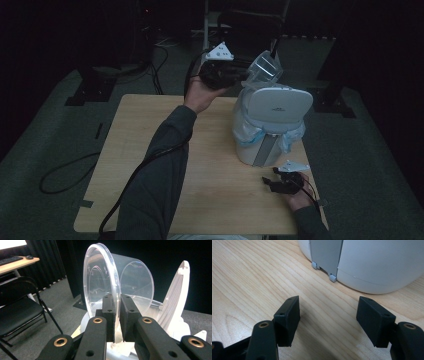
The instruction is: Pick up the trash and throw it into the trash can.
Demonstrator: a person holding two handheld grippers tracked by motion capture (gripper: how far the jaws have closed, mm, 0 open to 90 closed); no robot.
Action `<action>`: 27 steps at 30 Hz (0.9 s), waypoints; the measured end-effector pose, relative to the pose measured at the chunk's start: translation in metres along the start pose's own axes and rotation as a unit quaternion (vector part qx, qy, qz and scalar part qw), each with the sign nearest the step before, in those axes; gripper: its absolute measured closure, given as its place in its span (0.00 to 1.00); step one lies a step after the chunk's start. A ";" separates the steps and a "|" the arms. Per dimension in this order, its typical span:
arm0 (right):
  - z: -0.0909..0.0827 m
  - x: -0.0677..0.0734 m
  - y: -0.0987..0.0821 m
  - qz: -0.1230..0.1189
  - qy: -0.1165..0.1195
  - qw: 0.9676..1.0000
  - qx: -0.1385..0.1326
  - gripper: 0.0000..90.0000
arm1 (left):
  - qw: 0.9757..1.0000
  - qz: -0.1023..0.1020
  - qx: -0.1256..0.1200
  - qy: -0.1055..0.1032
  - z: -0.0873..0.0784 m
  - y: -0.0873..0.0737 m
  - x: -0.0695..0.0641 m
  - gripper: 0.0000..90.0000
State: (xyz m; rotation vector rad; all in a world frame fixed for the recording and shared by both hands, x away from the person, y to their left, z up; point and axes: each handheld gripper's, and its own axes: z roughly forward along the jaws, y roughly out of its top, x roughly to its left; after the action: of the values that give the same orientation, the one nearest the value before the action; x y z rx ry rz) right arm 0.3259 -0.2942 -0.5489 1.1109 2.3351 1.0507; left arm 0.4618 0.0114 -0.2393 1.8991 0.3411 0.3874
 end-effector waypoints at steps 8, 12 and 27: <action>0.000 0.000 0.000 0.000 0.000 1.000 0.000 0.38 | 1.000 0.001 -0.004 -0.007 0.004 0.003 -0.004 0.93; 0.000 0.000 0.000 0.000 0.001 1.000 0.000 0.38 | 1.000 0.001 -0.004 -0.009 0.007 0.004 -0.006 0.93; 0.000 0.000 0.000 -0.001 0.002 1.000 0.000 0.38 | 1.000 0.003 -0.002 -0.025 0.020 0.008 -0.014 0.93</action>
State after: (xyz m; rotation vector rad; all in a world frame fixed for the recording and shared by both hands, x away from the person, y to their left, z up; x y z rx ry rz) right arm 0.3260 -0.2940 -0.5488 1.1073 2.3385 1.0533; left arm 0.4585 -0.0141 -0.2396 1.9039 0.3017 0.3446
